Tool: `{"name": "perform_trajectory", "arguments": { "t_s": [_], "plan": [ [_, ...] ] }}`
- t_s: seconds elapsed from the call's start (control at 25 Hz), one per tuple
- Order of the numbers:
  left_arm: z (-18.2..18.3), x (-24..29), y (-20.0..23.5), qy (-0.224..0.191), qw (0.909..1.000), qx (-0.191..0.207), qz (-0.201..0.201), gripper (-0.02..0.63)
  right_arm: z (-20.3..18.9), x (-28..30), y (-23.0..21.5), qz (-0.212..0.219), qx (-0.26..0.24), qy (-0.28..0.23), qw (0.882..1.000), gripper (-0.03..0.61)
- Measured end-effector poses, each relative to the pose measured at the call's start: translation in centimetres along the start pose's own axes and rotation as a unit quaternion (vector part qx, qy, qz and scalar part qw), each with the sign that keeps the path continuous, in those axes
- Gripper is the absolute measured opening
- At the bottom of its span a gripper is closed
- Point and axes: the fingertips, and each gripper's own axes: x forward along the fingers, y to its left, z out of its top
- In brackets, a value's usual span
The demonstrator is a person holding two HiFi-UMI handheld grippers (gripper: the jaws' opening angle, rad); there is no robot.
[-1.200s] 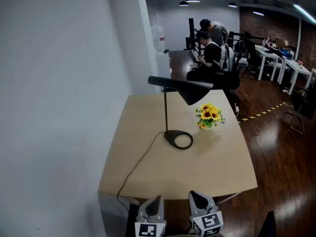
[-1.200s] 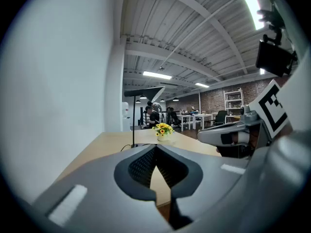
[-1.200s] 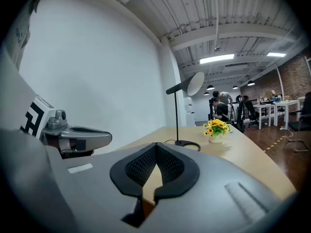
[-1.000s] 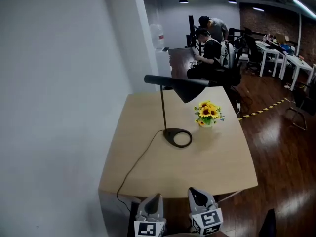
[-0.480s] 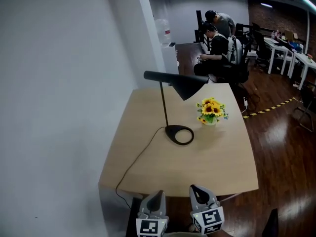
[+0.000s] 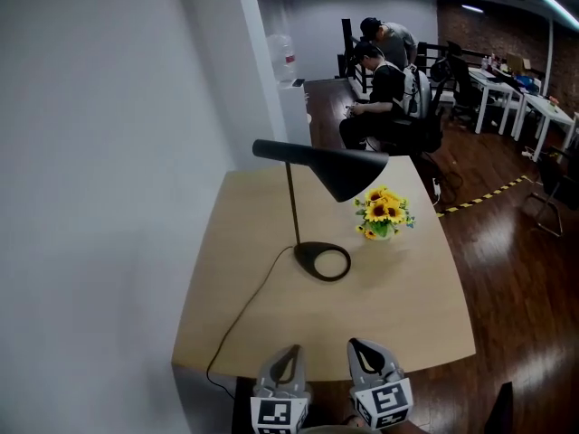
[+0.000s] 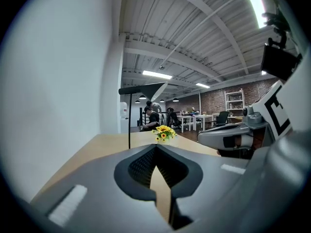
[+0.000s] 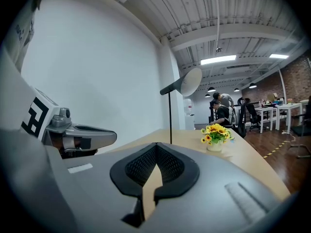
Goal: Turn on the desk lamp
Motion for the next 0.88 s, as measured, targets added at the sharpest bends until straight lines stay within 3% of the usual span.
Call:
{"name": "perform_trajectory", "arguments": {
  "t_s": [0.88],
  "plan": [
    [1.2, 11.1, 9.6, 0.003, 0.9952, -0.004, -0.097, -0.006, 3.4, 13.2, -1.8, -0.091, -0.013, 0.011, 0.996, -0.002]
  ]
}}
